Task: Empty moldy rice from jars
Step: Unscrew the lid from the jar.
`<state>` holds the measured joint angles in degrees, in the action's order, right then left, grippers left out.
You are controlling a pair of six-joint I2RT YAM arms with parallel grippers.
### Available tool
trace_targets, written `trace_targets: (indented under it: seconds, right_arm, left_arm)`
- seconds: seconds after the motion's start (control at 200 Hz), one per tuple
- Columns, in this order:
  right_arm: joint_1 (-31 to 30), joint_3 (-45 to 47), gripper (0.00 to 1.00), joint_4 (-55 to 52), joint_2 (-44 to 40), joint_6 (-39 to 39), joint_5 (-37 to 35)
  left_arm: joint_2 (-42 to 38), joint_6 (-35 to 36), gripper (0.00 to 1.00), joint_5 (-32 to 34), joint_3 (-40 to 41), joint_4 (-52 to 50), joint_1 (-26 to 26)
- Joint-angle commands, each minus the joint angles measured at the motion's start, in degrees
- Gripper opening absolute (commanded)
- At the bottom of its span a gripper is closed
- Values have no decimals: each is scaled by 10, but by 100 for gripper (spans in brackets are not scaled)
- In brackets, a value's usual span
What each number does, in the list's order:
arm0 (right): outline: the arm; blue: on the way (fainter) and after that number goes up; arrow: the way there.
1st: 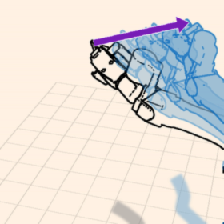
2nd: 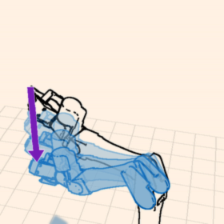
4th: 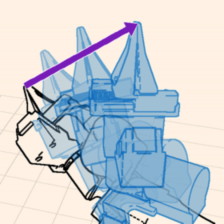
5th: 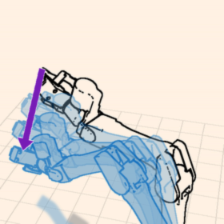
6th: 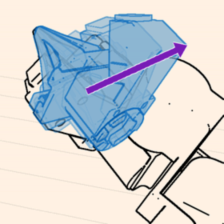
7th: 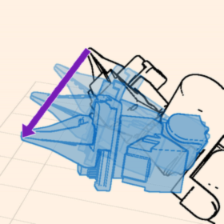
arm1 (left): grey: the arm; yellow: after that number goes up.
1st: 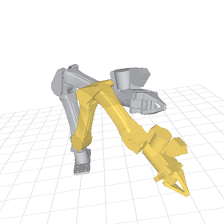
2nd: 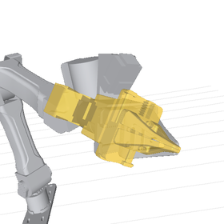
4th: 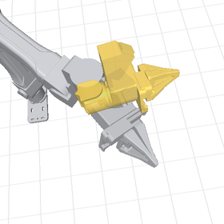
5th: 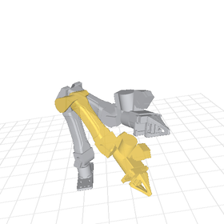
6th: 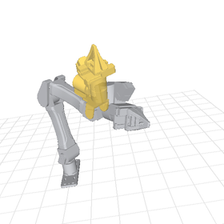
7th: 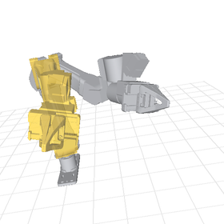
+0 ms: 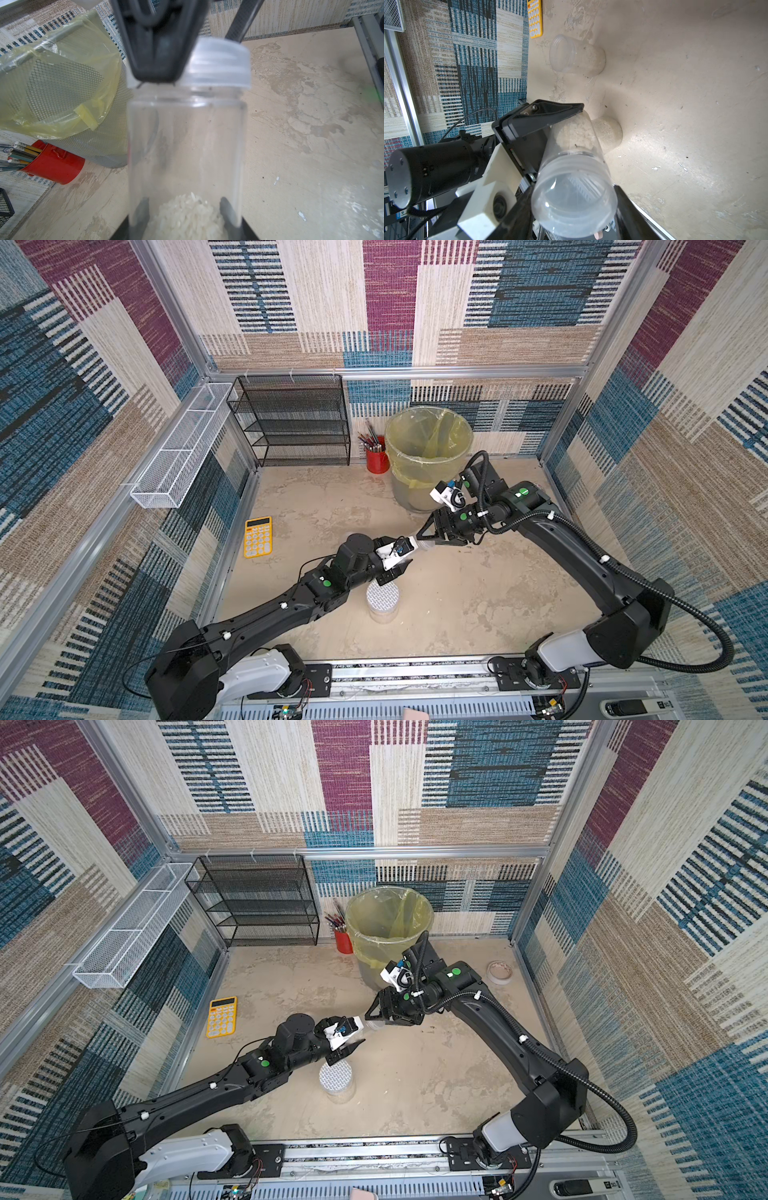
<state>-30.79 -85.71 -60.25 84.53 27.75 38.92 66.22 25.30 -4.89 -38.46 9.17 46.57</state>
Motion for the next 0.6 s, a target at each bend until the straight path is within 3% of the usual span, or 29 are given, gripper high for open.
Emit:
trace_targets:
  seconds: [0.0,0.225,0.376,0.596]
  right_arm:
    - [-1,0,56,12,4,-18,12]
    - [-1,-11,57,-9,13,-50,14]
    - [-1,-1,54,18,14,-63,77]
    - [19,8,54,35,-8,-117,87]
  left_arm:
    - [-5,-9,0,-5,1,17,0]
    - [-7,-8,0,-10,1,15,0]
    - [-16,-10,0,-21,7,18,0]
    - [-24,-11,0,-37,14,10,-3]
